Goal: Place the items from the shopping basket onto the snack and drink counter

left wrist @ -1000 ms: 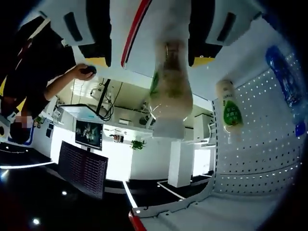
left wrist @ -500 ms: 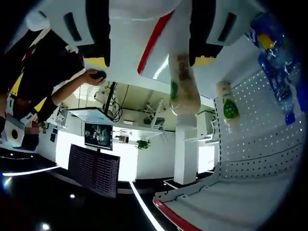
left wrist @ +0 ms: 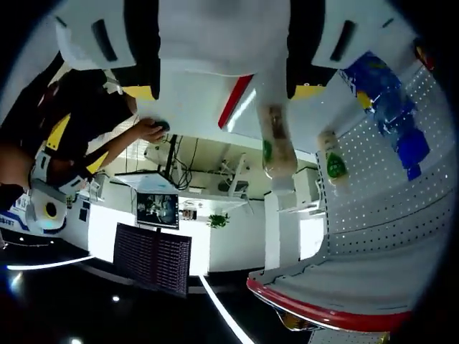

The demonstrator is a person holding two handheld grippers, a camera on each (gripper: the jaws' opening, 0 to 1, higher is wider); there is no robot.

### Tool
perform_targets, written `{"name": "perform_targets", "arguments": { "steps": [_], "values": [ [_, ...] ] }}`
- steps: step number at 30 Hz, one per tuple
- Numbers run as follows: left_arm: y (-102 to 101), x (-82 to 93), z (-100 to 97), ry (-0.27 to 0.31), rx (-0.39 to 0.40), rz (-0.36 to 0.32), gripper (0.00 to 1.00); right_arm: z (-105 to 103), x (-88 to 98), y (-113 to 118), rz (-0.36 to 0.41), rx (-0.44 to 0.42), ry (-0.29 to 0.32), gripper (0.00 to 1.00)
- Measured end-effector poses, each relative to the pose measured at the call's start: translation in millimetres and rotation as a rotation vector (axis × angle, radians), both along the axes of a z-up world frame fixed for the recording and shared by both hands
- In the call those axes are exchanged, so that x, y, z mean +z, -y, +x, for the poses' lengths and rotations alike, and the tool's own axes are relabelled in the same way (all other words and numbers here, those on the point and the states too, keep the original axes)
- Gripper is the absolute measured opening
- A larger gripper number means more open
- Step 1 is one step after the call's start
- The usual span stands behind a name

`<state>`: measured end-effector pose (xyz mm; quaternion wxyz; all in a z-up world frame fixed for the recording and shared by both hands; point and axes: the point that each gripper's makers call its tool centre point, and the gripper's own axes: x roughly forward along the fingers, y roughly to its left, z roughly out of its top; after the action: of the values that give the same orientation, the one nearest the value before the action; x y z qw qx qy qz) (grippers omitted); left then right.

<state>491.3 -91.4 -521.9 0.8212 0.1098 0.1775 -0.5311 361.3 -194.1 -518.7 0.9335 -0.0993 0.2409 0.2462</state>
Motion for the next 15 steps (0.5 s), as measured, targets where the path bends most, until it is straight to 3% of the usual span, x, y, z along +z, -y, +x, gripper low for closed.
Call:
{"name": "perform_targets", "arguments": {
  "steps": [10, 15],
  "values": [
    [-46.6, 9.1, -25.8, -0.011, 0.009, 0.022, 0.76, 10.1, 3.0, -35.1, 0.007, 0.095, 0.006, 0.50],
    [-79.7, 20.5, -31.0, 0.038, 0.075, 0.025, 0.76, 14.4, 5.6, -44.4, 0.010, 0.121, 0.011, 0.50]
  ]
}}
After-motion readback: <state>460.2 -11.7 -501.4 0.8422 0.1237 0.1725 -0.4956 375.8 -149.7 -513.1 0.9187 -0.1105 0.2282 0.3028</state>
